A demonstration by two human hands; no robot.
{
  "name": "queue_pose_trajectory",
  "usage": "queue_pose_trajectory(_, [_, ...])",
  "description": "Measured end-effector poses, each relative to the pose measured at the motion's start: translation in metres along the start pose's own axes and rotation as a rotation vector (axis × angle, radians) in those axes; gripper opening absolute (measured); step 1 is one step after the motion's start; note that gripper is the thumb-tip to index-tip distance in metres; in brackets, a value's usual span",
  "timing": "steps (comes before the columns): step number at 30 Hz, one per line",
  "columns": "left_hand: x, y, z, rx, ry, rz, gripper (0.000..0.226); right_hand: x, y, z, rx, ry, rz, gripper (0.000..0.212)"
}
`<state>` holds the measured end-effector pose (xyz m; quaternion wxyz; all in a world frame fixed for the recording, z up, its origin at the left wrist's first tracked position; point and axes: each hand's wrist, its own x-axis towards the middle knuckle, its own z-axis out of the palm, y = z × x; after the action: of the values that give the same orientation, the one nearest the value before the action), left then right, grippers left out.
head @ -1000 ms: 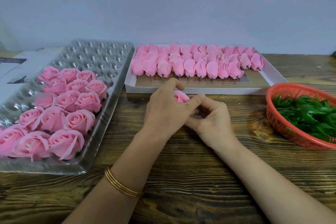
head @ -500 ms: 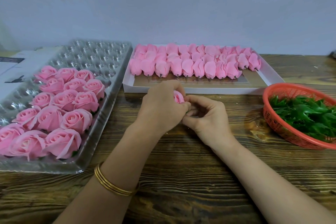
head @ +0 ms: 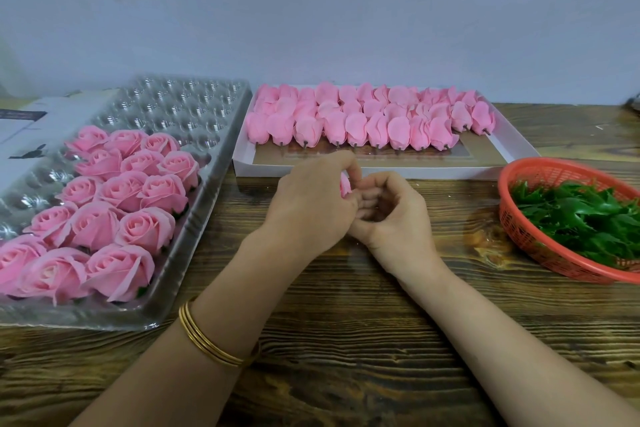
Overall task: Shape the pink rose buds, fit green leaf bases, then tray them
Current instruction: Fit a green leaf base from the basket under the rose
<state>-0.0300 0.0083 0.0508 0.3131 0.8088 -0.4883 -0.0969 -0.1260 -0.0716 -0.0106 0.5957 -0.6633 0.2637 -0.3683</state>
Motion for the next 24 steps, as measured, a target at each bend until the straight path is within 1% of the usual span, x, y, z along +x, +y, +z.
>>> queue_pose_trajectory(2, [0.001,0.001,-0.001,0.019,-0.02,0.007,0.013,0.0,0.001,-0.001,0.02,0.013,0.014,0.053])
queue_pose_trajectory(8, [0.003,0.003,-0.006,0.073,-0.038,0.029,0.008,-0.001,0.001,-0.001,0.036,0.015,0.029,0.054])
queue_pose_trajectory(10, [0.004,0.004,-0.01,0.064,-0.054,0.039,0.002,-0.001,0.001,-0.002,0.032,0.016,0.025,0.056])
queue_pose_trajectory(16, [0.007,0.001,-0.017,0.147,-0.093,0.074,0.013,-0.002,-0.002,0.002,0.103,-0.013,0.034,0.055])
queue_pose_trajectory(21, [0.003,-0.001,-0.028,0.157,-0.107,0.076,0.008,-0.003,-0.007,0.004,0.168,-0.088,0.034,0.059])
queue_pose_trajectory(24, [-0.002,-0.005,-0.045,0.154,-0.074,0.091,0.009,-0.005,-0.01,0.002,0.121,-0.128,0.018,0.064])
